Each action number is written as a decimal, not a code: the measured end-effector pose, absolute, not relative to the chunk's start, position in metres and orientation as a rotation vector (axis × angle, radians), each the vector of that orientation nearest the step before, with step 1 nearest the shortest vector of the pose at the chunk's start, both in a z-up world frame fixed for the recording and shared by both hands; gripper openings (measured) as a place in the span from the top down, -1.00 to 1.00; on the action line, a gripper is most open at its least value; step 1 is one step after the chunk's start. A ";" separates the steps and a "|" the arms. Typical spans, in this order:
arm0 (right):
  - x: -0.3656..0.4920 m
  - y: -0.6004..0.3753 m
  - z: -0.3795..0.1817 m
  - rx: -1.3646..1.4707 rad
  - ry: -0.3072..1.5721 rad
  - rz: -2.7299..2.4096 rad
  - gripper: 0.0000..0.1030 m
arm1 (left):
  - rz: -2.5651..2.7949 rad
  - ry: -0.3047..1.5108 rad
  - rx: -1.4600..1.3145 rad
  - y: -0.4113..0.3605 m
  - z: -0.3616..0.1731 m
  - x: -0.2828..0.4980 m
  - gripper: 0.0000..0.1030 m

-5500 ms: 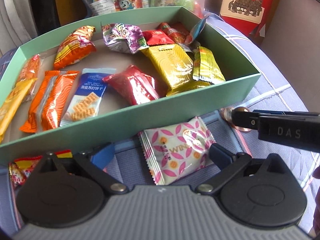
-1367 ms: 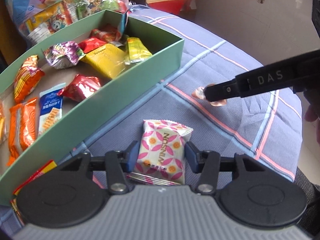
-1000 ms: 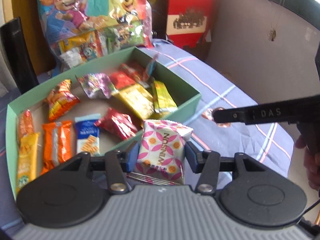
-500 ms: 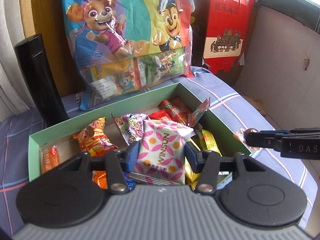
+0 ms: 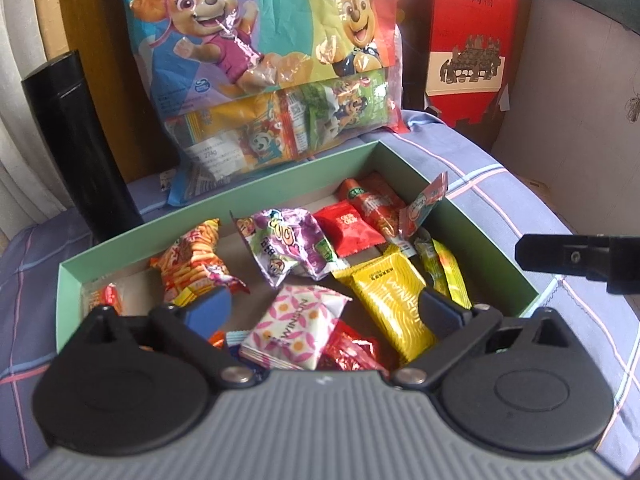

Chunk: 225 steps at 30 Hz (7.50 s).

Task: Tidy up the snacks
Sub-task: 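Carry the WINSUN packet and chocolate ball into the green tray and open both tools, then reach the left tool to the brown gold-ended candy while the right tool reaches the pink-white candy, then grasp the brown gold-ended candy with the left tool while the right tool grasps the pink-white candy, then lower both held candies into the green tray and open both tools, then grasp the small floral candy with the left tool while the right tool grasps the red Skittles bag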

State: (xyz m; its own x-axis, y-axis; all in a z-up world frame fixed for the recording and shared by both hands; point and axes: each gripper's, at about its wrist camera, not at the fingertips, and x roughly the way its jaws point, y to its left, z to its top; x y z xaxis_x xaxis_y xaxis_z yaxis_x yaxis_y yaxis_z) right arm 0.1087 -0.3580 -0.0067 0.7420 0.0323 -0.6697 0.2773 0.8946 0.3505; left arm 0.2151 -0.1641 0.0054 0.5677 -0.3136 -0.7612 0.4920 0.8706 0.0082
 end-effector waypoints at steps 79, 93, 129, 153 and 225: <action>0.010 -0.223 -0.081 0.405 0.981 0.214 0.06 | -0.400 1.016 0.215 -0.057 -0.080 0.039 -1.00; 0.008 -0.191 -0.083 0.194 0.996 0.261 0.06 | -0.338 1.041 0.116 -0.004 -0.074 0.052 -1.00; 0.005 -0.233 -0.045 0.286 0.864 0.142 0.41 | -0.399 0.889 0.050 -0.014 -0.018 0.056 0.29; 0.150 -0.262 -0.017 0.491 0.840 0.145 0.41 | -0.393 0.882 0.083 -0.061 0.007 0.202 0.27; 0.120 -0.114 -0.087 0.272 1.021 0.160 -0.01 | -0.235 0.998 0.066 0.053 -0.080 0.123 -1.00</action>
